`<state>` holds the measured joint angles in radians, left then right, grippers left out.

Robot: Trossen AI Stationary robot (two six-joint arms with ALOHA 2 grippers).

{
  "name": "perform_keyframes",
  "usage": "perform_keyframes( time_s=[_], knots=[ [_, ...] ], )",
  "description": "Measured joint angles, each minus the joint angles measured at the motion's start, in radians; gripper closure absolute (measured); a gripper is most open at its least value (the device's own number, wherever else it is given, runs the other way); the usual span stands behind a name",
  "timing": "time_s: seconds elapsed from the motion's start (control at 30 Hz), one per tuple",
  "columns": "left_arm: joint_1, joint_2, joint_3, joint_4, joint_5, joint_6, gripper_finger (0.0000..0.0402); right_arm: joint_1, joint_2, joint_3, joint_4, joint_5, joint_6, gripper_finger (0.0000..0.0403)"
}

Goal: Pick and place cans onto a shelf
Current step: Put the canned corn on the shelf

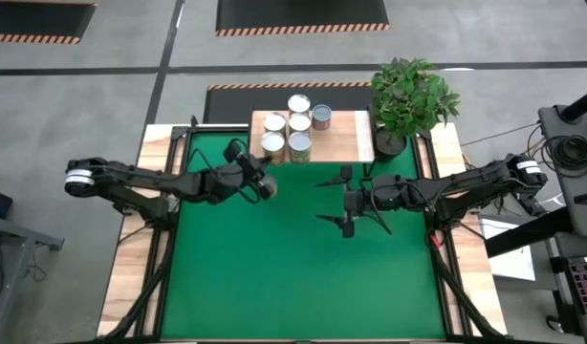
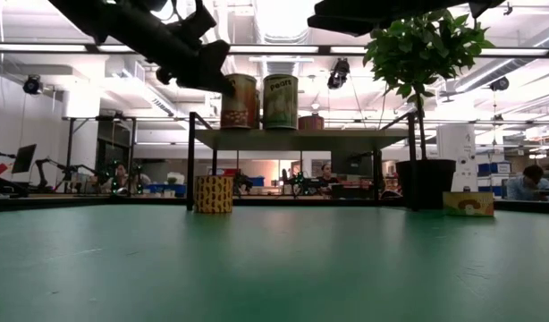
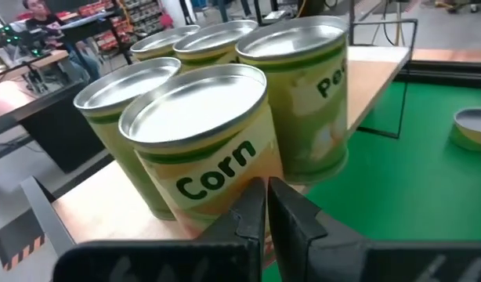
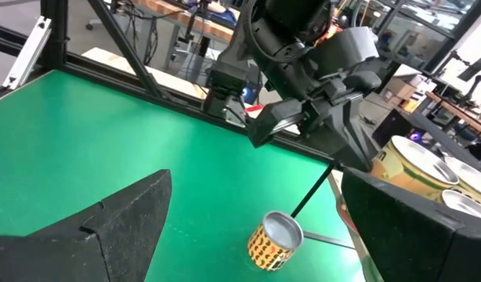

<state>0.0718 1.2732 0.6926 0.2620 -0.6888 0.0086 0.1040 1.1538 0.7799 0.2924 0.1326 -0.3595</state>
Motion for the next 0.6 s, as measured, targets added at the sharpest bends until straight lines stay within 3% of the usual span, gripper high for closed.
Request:
perform_keyframes(
  time_s=[0.4, 0.6],
  knots=[
    [0.017, 0.078, 0.000, 0.110, 0.019, 0.009, 0.0402, 0.000, 0.000, 0.000, 0.000, 0.001, 0.000, 0.0042],
    [-0.014, 0.017, 0.000, 0.115, 0.021, 0.049, 0.0402, 0.000, 0.000, 0.000, -0.013, 0.029, 0.034, 0.0042]
  ],
)
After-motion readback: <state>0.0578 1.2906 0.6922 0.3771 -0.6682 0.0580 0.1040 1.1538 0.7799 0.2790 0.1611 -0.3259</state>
